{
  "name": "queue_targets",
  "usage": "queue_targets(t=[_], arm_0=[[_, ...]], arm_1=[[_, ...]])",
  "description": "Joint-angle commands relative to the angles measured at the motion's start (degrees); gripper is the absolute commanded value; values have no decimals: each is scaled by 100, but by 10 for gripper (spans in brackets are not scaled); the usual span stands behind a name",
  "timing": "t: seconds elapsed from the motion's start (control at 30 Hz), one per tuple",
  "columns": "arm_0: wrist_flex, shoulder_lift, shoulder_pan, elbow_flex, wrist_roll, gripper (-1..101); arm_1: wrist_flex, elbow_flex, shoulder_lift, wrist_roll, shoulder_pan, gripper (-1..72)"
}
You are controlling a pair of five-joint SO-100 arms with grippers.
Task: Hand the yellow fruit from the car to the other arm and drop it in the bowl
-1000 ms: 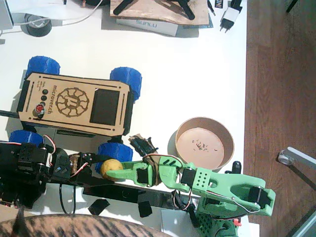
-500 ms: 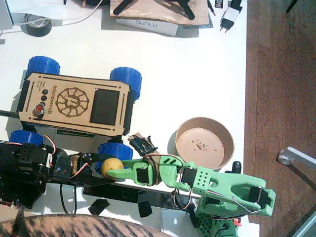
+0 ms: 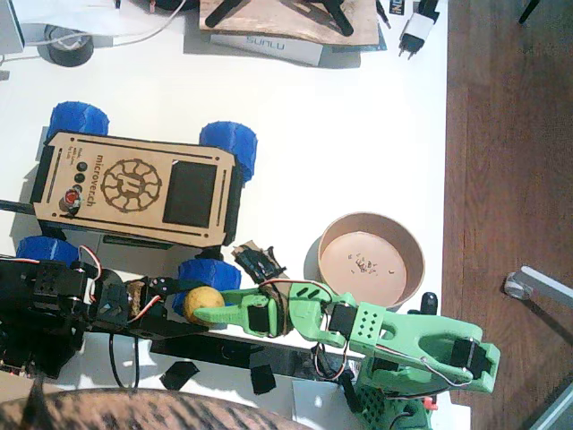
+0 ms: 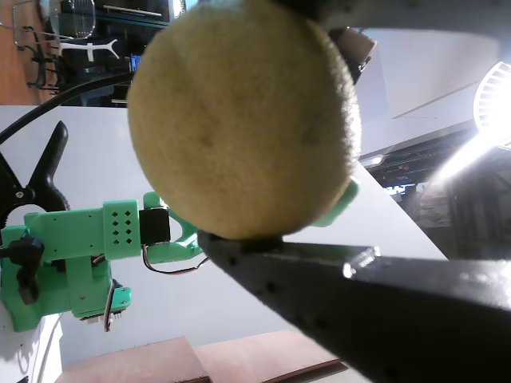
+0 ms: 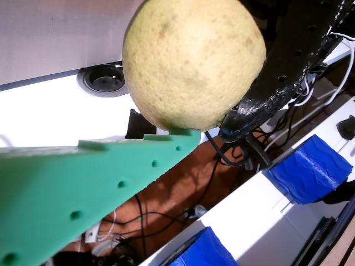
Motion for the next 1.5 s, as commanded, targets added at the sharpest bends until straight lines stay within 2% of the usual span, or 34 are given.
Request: queue_targets(t=[0.0, 0.7, 0.77, 0.9, 1.0, 1.17, 1.47], arm_0=[[9, 193, -53, -70, -79, 0], [141, 193, -53, -70, -70, 8], [149, 193, -53, -70, -70, 78], [167, 193, -53, -70, -70, 429], [185, 220, -53, -70, -70, 582], [202, 220, -53, -70, -70, 626], [255, 220, -53, -70, -70, 630]], arm_1=[[167, -141, 255, -193, -79, -2], [272, -88, 378, -167, 35, -2], [264, -97, 378, -158, 35, -2], [246, -53, 378, -158, 53, -2], [237, 9, 396, -185, 105, -2], [211, 44, 396, -211, 132, -2], [167, 9, 325, -193, 141, -2]])
